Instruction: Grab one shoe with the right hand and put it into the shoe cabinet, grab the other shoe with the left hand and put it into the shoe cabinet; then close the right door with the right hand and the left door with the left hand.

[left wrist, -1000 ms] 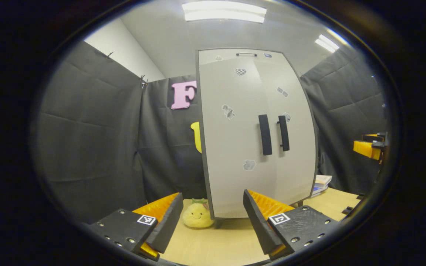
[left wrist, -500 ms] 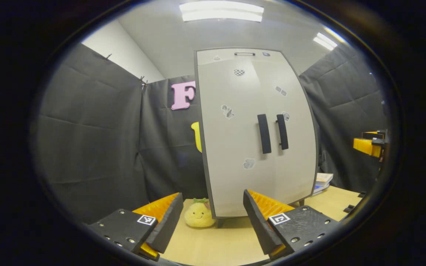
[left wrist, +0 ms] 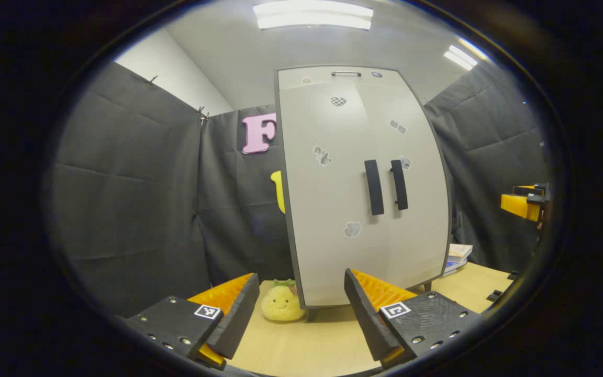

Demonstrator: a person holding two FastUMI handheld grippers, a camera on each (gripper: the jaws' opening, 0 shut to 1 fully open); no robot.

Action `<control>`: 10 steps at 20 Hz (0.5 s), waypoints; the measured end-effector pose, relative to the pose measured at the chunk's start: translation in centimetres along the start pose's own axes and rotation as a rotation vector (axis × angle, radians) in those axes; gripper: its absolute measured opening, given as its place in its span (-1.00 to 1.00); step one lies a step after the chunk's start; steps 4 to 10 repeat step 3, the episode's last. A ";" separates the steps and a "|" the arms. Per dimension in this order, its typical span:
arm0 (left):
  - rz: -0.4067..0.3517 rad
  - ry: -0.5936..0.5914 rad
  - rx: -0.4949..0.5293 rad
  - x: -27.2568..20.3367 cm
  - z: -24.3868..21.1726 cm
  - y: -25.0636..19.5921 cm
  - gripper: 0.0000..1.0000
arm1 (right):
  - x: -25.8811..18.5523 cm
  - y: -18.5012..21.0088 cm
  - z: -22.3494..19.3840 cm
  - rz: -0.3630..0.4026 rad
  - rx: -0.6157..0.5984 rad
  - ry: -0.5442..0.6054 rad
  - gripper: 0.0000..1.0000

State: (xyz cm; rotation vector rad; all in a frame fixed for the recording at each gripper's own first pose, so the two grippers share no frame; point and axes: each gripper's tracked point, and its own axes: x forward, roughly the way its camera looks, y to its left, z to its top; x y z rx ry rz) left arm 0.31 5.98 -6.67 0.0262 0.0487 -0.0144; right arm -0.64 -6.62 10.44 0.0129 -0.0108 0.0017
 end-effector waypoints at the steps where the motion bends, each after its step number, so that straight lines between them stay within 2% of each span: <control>1: 0.002 -0.001 0.002 -0.1 0.1 0.1 0.86 | 0.0 0.0 0.0 0.000 -0.001 0.000 0.95; 10: 0.004 -0.005 0.003 -0.2 0.2 0.3 0.86 | 0.2 0.2 0.3 -0.001 -0.003 -0.002 0.95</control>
